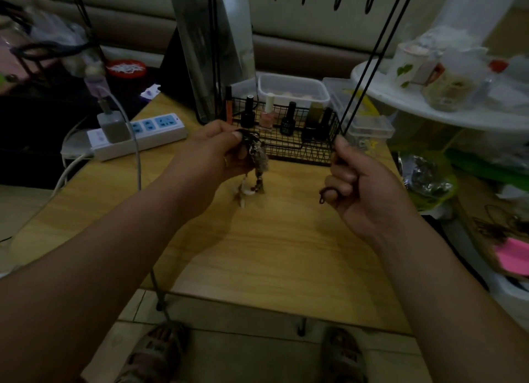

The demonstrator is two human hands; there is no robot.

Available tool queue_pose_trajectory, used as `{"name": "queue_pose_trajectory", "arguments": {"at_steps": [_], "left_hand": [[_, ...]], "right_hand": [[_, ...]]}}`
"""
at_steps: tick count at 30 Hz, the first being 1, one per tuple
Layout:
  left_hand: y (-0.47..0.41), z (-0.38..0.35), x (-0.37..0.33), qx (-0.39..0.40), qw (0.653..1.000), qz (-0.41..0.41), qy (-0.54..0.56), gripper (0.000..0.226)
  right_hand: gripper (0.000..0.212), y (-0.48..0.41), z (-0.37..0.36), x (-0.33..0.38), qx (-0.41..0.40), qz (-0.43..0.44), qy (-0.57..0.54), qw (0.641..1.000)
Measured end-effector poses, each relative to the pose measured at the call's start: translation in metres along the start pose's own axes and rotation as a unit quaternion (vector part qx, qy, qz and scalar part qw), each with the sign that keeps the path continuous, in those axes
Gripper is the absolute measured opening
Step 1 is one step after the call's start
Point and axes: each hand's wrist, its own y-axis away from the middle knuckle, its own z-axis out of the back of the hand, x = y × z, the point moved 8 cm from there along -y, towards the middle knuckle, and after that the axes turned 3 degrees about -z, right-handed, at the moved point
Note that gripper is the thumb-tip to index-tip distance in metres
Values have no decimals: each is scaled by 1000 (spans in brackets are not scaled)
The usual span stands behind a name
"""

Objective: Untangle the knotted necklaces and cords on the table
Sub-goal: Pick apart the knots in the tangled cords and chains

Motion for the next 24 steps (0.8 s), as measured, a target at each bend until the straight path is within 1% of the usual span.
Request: {"name": "queue_pose_trajectory", "arguments": {"at_steps": [2,5,6,8,10,13,15,16,17,19,22,24], "left_hand": [[2,3,2,-29,999,23,35,16],[5,8,-1,-64,997,33,15,15],[7,7,-2,-63,997,34,2,15],[9,1,-1,-34,998,37,-32,13],[10,-9,2,11,997,32,-70,11],[13,-20,3,53,990,1,-134,13],[13,-23,4,73,984,-12,-163,14],[14,-25,4,84,980,-18,-180,15],[15,-25,4,93,975,-26,-200,17],[15,-25,5,94,969,-37,-225,20],[13,-21,6,77,968,-45,-233,20],[12,-20,6,71,966,-53,-241,20]], "right_hand": [[25,1,11,4,-27,30,122,992],[34,7,20,10,-71,72,283,954],[33,9,21,11,-77,79,323,940],[26,11,16,9,-72,82,394,913],[19,12,5,2,-47,81,436,895],[9,11,-10,0,-33,117,463,878],[24,11,-21,0,-15,144,492,858],[31,11,-26,-1,6,149,486,861],[35,9,-31,-5,31,144,467,872],[36,6,-36,-14,72,117,418,898],[32,2,-39,-23,82,76,363,925],[30,2,-43,-28,88,59,349,931]]}}
